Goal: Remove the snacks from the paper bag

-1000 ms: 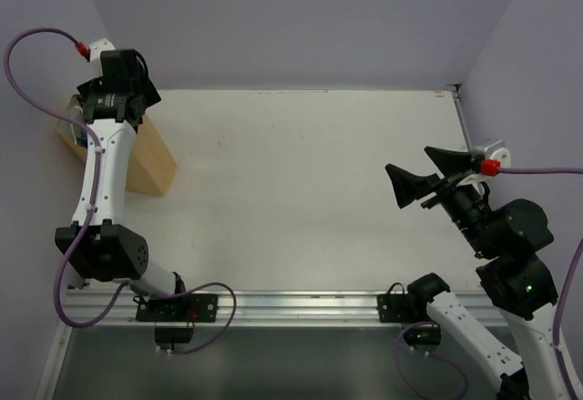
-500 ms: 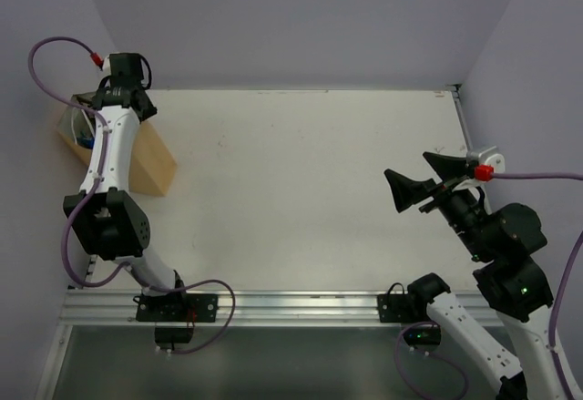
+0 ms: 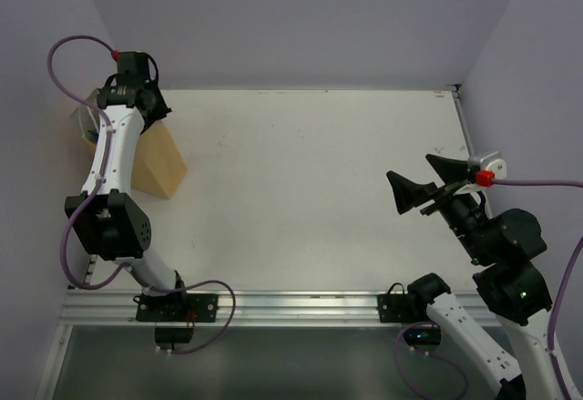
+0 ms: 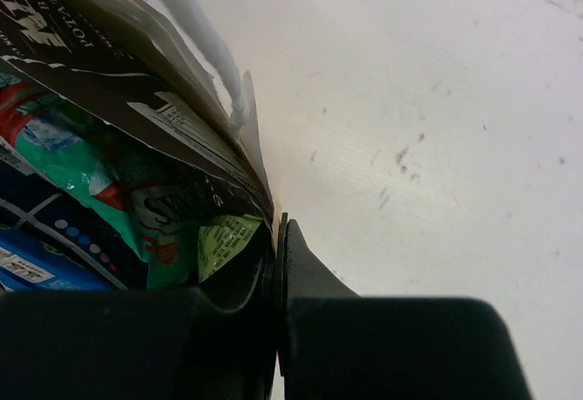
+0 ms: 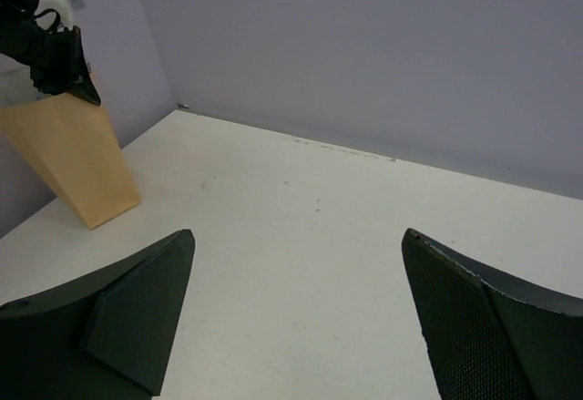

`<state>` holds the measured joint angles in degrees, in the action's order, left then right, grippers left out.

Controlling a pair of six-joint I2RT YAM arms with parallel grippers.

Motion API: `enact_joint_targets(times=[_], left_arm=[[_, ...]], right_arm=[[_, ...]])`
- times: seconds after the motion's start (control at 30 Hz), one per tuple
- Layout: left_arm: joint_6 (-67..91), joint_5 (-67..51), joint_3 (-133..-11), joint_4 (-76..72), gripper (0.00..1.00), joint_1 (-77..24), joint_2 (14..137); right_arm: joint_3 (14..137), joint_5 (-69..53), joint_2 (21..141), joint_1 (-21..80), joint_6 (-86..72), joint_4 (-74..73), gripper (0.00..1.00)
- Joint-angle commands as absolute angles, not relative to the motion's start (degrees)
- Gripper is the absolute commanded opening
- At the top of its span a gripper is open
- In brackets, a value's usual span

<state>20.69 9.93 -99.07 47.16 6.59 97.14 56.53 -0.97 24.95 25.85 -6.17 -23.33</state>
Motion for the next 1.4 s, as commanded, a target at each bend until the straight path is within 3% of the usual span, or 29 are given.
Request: enact_joint_targets(times=[0.0,0.4,0.57,0.73,0.8,1.0,1.2,1.37], left_arm=[[18.4,0.4,-99.4,48.1,0.00,-0.4,92.3],[22.4,-5.1,-97.5,47.8,0.00,-27.6,91.1],[22.2,-4.5,-97.7,48.2,0.01,-33.1,91.0],[21.9,-4.0,-98.9,49.0,0.27,-33.2,89.9],[22.0,-4.4,-100.3,49.7,0.46,-33.2,90.0],[24.0,-7.1,-106.1,50.3,0.77,-33.2,89.5],[27.9,-6.6,-110.4,50.4,0.86,-33.2,87.3],[32.4,8.1,-113.5,57.3,0.83,-33.3,84.5]], right_arm=[[56.2,-0.1,24.6,25.8,-5.2,-21.1,0.99],[56.4,1.1,24.4,25.8,-4.7,-21.1,0.99],[56.9,1.0,24.6,25.8,-4.9,-21.4,0.99],[57.0,0.8,24.6,25.8,-4.9,-21.4,0.99],[57.2,0.7,24.9,25.8,-4.8,-21.6,0.99],[58.3,0.6,25.1,25.8,-4.8,-22.0,0.99],[59.1,0.6,25.6,25.8,-4.7,-22.4,0.99],[59.7,0.4,26.1,25.9,-4.7,-22.8,0.99]])
